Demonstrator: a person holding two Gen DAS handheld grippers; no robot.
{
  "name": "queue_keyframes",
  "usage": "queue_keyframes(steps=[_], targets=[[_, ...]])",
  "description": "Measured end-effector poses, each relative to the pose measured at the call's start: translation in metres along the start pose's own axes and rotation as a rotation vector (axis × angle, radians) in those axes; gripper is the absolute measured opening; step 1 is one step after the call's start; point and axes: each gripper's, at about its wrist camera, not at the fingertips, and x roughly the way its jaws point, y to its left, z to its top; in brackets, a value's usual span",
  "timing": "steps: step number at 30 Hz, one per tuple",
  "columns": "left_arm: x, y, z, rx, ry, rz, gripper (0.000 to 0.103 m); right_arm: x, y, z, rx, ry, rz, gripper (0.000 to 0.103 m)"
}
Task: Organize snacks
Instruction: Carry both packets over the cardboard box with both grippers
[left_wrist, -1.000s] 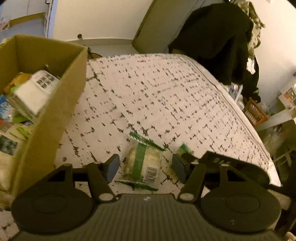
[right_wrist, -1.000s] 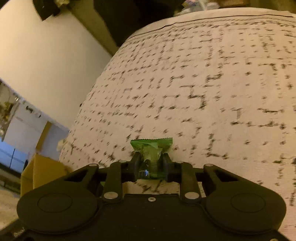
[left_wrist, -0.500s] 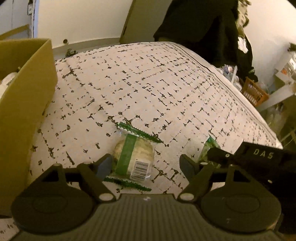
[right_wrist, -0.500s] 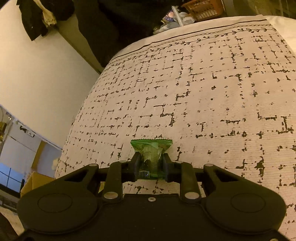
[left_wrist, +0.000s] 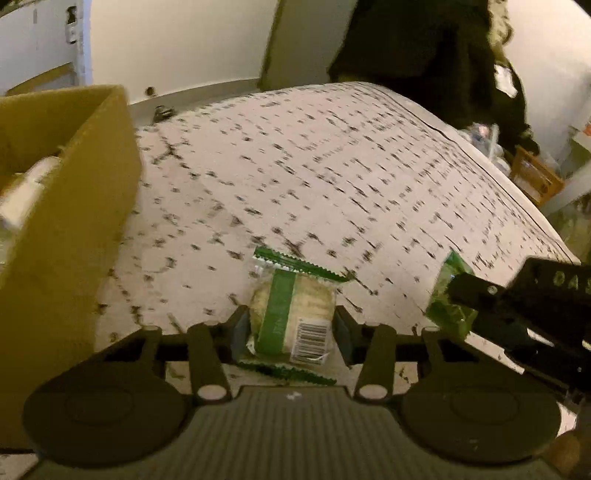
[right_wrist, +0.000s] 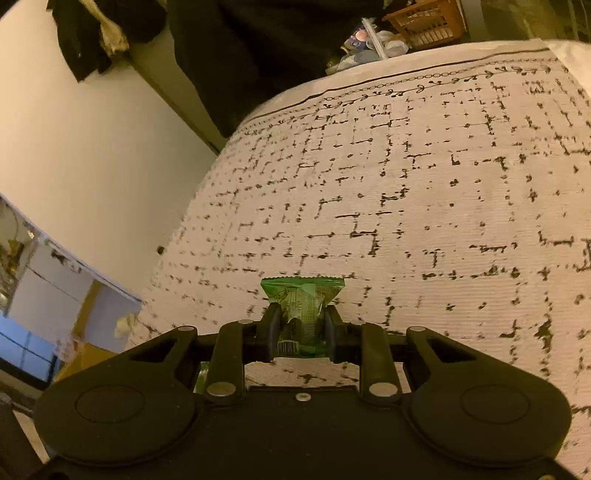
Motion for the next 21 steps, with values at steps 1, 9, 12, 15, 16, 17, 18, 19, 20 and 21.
queue_keyframes(steps=[1,9,12,15,16,17,18,19,20,21], targets=[[-0.006,0.003,0.004,-0.006,-0.008,-0.009,0.046,-0.001,0.002,-0.001,0.001,-0.001,0.009,0.025],[-0.055,0.029,0.027,-0.026,-0.083,-0.017,0.047,-0.020,0.034,-0.004,-0.054,-0.041,0.065,0.025],[-0.075,0.038,0.034,-0.038,-0.108,-0.033,0.047,-0.028,0.044,-0.005,-0.061,-0.065,0.085,0.025],[-0.093,0.048,0.042,-0.053,-0.126,-0.045,0.047,-0.034,0.058,-0.008,-0.079,-0.074,0.101,0.025],[-0.099,0.053,0.045,-0.061,-0.133,-0.050,0.047,-0.036,0.064,-0.009,-0.088,-0.077,0.106,0.025],[-0.104,0.056,0.047,-0.064,-0.142,-0.052,0.047,-0.037,0.070,-0.010,-0.098,-0.080,0.115,0.025],[-0.111,0.060,0.049,-0.064,-0.155,-0.052,0.047,-0.037,0.076,-0.011,-0.105,-0.082,0.125,0.025],[-0.116,0.064,0.050,-0.064,-0.167,-0.051,0.047,-0.038,0.083,-0.013,-0.115,-0.084,0.133,0.025],[-0.120,0.068,0.051,-0.063,-0.176,-0.049,0.047,-0.040,0.089,-0.015,-0.128,-0.089,0.137,0.025],[-0.124,0.073,0.052,-0.068,-0.181,-0.048,0.047,-0.041,0.096,-0.017,-0.140,-0.098,0.135,0.025]])
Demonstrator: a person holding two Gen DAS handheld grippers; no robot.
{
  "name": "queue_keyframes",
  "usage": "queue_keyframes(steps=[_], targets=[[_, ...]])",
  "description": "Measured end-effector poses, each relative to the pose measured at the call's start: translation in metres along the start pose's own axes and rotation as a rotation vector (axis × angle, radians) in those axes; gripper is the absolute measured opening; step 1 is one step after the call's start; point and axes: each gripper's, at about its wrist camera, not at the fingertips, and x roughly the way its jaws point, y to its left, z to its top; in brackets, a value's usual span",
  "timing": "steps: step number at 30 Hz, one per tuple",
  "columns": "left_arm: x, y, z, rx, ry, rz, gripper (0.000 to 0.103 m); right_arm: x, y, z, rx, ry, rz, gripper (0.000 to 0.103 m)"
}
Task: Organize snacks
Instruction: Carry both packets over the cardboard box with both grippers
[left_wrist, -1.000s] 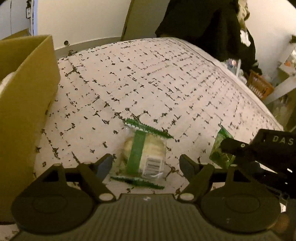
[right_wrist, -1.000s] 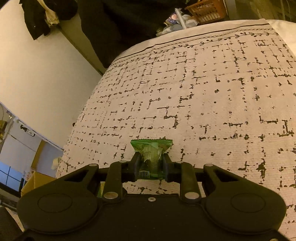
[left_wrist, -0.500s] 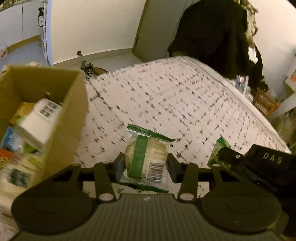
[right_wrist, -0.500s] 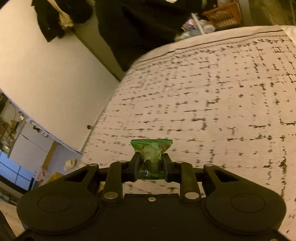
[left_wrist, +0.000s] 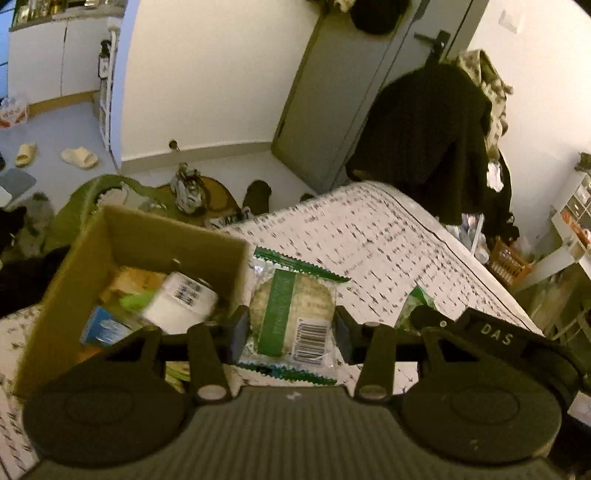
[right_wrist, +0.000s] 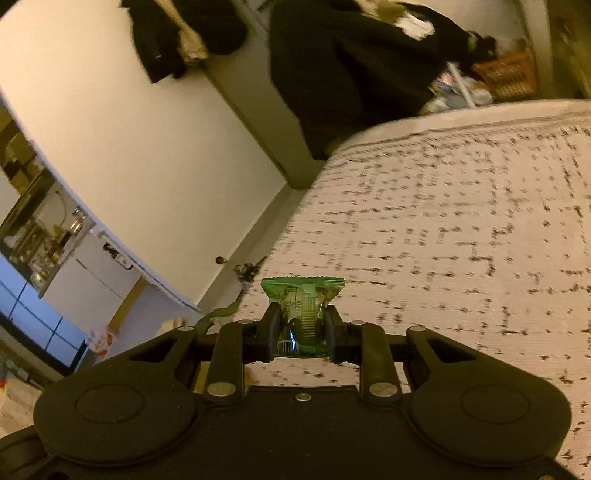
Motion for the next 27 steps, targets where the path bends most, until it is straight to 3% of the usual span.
queue_keyframes(steps=[10,27], targets=[[-0.025,0.049,0.016,-0.062,-0.026,0.038,0.047,-0.004,0.056,-0.014,-0.112,-0.006,0.049,0.025],[-0.031,0.117,0.031,-0.123,-0.037,0.086,0.047,0.006,0.112,-0.040,-0.233,0.042,0.098,0.025]])
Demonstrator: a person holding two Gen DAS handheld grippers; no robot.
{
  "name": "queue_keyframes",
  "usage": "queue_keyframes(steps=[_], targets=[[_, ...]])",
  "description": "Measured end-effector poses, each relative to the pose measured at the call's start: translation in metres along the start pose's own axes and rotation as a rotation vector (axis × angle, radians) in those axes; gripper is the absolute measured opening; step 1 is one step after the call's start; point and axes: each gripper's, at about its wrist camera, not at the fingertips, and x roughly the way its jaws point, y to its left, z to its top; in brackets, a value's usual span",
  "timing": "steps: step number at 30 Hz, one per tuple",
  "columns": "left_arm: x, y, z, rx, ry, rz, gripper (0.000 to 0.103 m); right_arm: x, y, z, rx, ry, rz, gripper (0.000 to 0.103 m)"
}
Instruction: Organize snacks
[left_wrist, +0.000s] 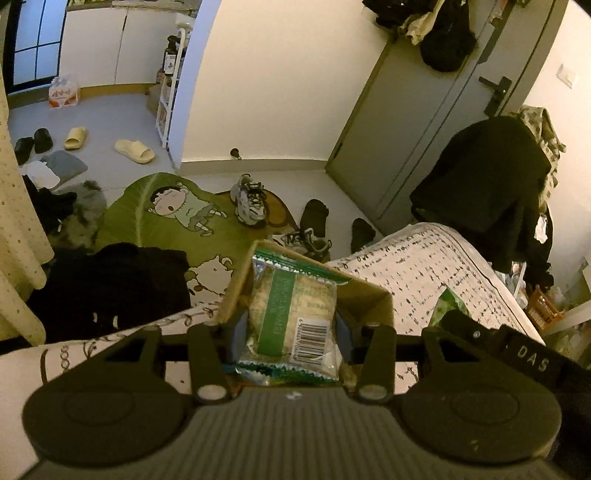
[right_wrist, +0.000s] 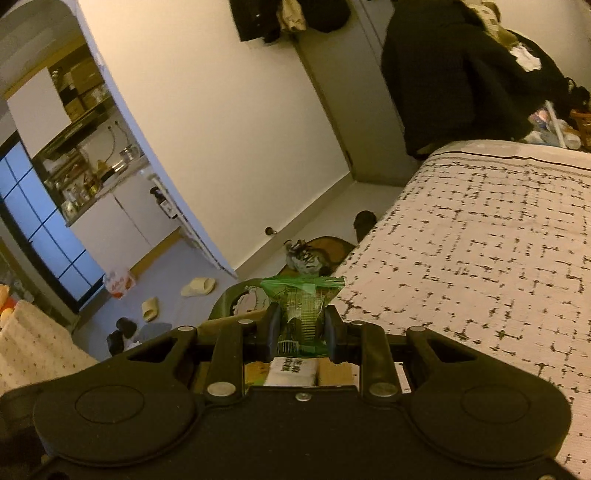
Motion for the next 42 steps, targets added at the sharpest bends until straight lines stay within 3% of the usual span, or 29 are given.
queue_keyframes(steps=[5,8,11,13,19,25,32,42], targets=[[0.006,0.005,0.008,0.007,-0.007,-0.001,0.047,0.006,0.009,-0.003,-0.016,0.029,0.033,0.025],[0.010,0.007,0.011,0.008,-0.003,-0.008,0.047,0.016,0.013,-0.007,-0.035,0.090,0.072,0.027],[0.013,0.008,0.012,0.006,0.002,-0.006,0.047,0.024,0.016,-0.012,-0.038,0.145,0.067,0.030],[0.016,0.007,0.011,0.011,0.011,-0.008,0.047,0.025,0.016,-0.014,-0.033,0.149,0.060,0.035],[0.014,0.008,0.009,0.009,0.018,-0.020,0.050,0.024,0.012,-0.020,-0.028,0.165,0.022,0.037],[0.001,0.010,0.006,-0.002,0.024,-0.018,0.052,0.000,0.010,-0.016,-0.019,0.116,-0.007,0.043],[-0.022,0.016,-0.005,-0.008,0.033,-0.014,0.063,-0.020,0.020,-0.023,-0.063,0.111,-0.051,0.045],[-0.062,0.029,-0.015,0.027,0.056,-0.012,0.082,-0.060,0.029,-0.027,-0.104,0.059,-0.122,0.065]])
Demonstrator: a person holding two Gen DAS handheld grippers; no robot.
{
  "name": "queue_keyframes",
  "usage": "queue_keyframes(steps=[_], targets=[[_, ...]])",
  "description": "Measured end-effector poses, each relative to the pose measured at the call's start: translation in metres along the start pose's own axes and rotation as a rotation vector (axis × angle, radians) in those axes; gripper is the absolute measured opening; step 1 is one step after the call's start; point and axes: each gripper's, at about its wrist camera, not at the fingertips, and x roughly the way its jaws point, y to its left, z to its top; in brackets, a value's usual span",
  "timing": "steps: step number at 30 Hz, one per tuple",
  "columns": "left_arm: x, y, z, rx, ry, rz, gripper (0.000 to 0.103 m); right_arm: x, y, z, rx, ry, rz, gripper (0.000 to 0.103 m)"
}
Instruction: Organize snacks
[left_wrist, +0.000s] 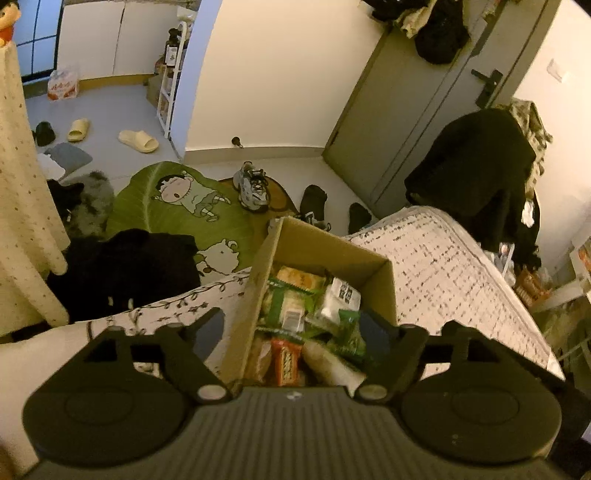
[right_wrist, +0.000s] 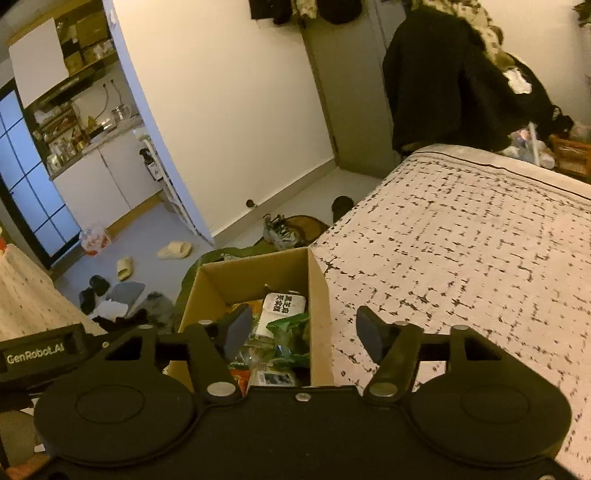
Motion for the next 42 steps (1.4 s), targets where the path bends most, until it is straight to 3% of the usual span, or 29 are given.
queue_keyframes(steps=[11,15,23,39,42], targets=[[-0.038,0.014,-0.013,0.070,0.028,0.022,0.083,-0.037,-0.003,-0.020,0.027,-0.030,-0.057,0.084],[-0.055,0.013,-0.018,0.100,0.017,0.018,0.083,-0.062,0.003,-0.022,0.007,-0.067,-0.053,0.102],[-0.086,0.004,-0.037,0.171,-0.039,-0.001,0.088,-0.104,-0.003,-0.032,0.022,-0.123,-0.004,0.103],[-0.142,-0.001,-0.061,0.299,-0.087,-0.064,0.097,-0.165,-0.022,-0.064,-0.035,-0.163,-0.099,0.103],[-0.150,0.001,-0.065,0.306,-0.128,-0.074,0.097,-0.173,-0.021,-0.065,-0.027,-0.181,-0.093,0.103]])
